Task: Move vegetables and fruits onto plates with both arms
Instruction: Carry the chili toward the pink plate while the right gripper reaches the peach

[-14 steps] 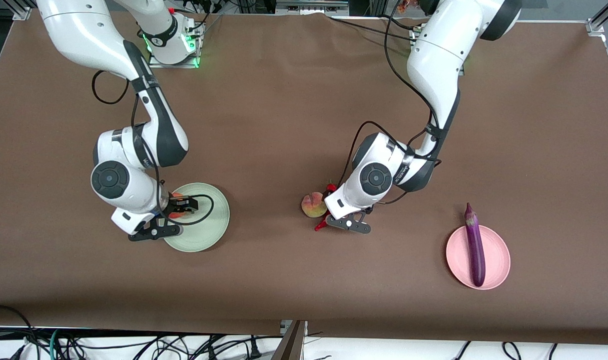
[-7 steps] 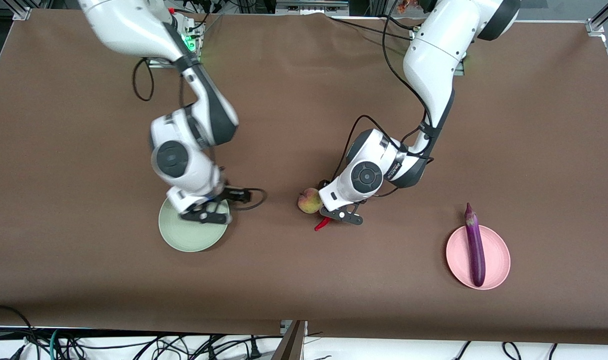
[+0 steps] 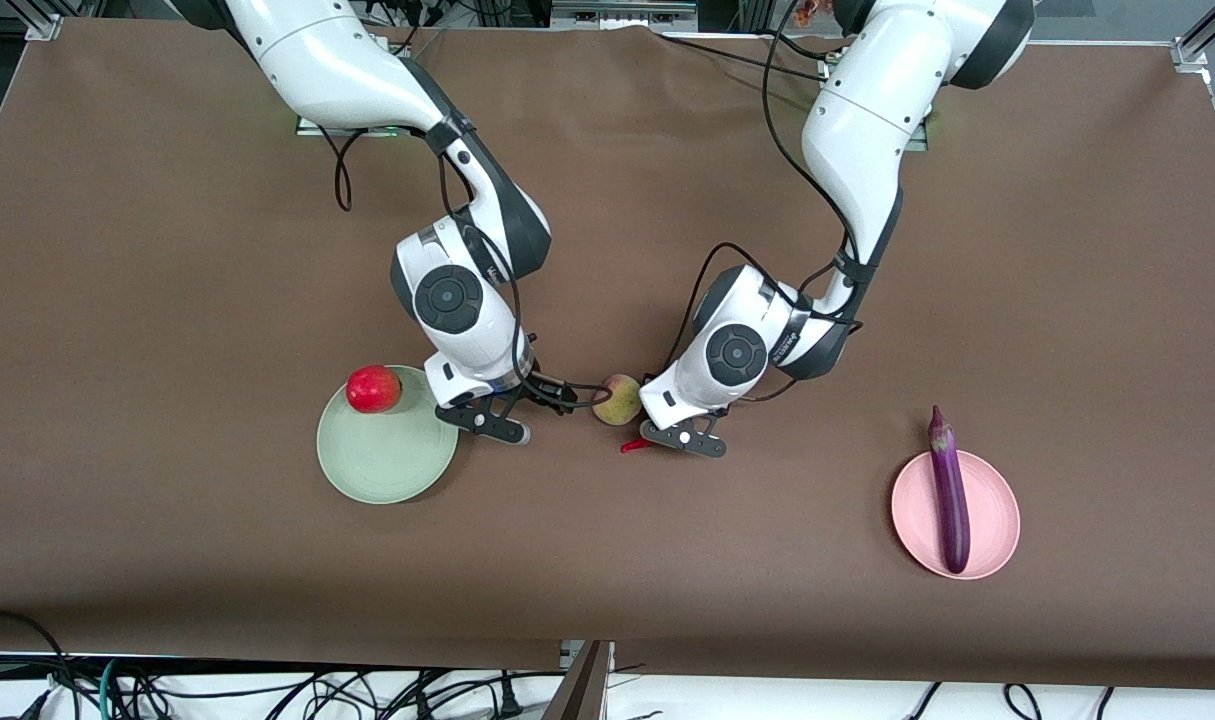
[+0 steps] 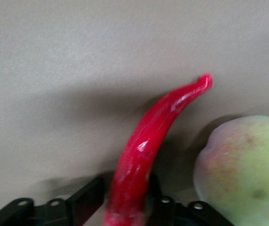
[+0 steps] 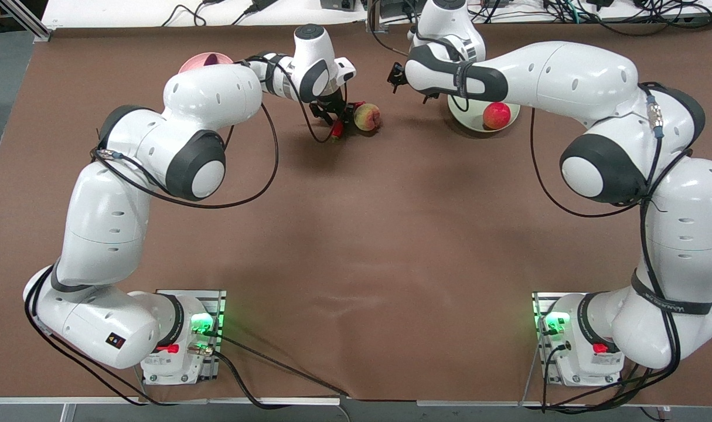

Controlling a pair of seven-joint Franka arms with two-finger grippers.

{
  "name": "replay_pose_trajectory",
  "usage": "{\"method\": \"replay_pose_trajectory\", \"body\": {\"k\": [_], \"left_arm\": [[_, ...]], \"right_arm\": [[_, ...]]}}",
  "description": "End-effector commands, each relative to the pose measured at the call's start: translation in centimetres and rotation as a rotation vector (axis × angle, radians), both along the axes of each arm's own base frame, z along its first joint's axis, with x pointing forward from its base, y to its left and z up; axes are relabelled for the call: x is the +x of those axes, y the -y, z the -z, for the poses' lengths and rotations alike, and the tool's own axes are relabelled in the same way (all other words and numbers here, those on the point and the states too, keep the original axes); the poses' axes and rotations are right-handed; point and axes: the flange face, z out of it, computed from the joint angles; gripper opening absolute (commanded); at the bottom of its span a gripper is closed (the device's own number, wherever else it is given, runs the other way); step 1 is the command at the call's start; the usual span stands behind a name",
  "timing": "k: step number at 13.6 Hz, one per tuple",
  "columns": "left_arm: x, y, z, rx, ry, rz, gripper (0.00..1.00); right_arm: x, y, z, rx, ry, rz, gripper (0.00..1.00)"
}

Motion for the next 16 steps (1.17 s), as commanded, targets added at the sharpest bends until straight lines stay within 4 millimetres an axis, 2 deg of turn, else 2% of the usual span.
{"method": "replay_pose_trajectory", "body": {"k": [1,2,3,4,6,7,10,11,13,14,15,16], "left_arm": [[0.4,-0.6,0.4,-0.016,0.014,-0.013,0.12],[2.0,-2.5,-0.6,-0.015,0.034,-0.026,0.05],[3.9,-5.4,-2.1,-0.018,0.051,-0.052,0.05],[5.7,-8.8,-4.0,-0.025,0.071,-0.054,0.05],[8.9,-17.0,-6.9,-0.033,0.095,-0.041,0.06],[10.0,-21.0,-7.4,-0.035,0.103,-0.054,0.06],[11.6,-29.5,-7.7,0.002,0.117,-0.134,0.06],[11.8,-31.3,-7.6,0.039,0.123,-0.139,0.06],[12.1,-36.1,-7.2,0.094,0.129,-0.191,0.12],[12.1,-37.9,-6.8,0.094,0.124,-0.222,0.13],[12.1,-38.3,-6.4,0.094,0.121,-0.229,0.15],[12.1,-38.3,-6.2,0.095,0.118,-0.231,0.22]], "right_arm": [[-0.2,-1.9,0.6,0.030,0.022,0.057,0.99],[-0.4,-2.3,1.0,0.035,0.026,0.064,0.99],[-0.5,-2.5,1.1,0.034,0.025,0.068,0.99],[-0.8,-2.9,1.2,0.036,0.027,0.062,0.99],[-0.8,-3.3,1.7,0.045,0.041,0.064,0.99],[-1.0,-3.8,2.0,0.057,0.050,0.083,0.99],[-2.1,-5.8,3.3,0.067,0.058,0.109,0.99],[-2.4,-6.6,3.8,0.069,0.057,0.123,0.99],[-3.1,-8.9,4.2,0.084,0.060,0.162,0.99],[-3.0,-9.4,4.0,0.091,0.067,0.178,0.99],[-3.2,-9.7,4.1,0.090,0.068,0.177,0.99],[-3.6,-10.1,4.4,0.081,0.070,0.166,0.99]]}}
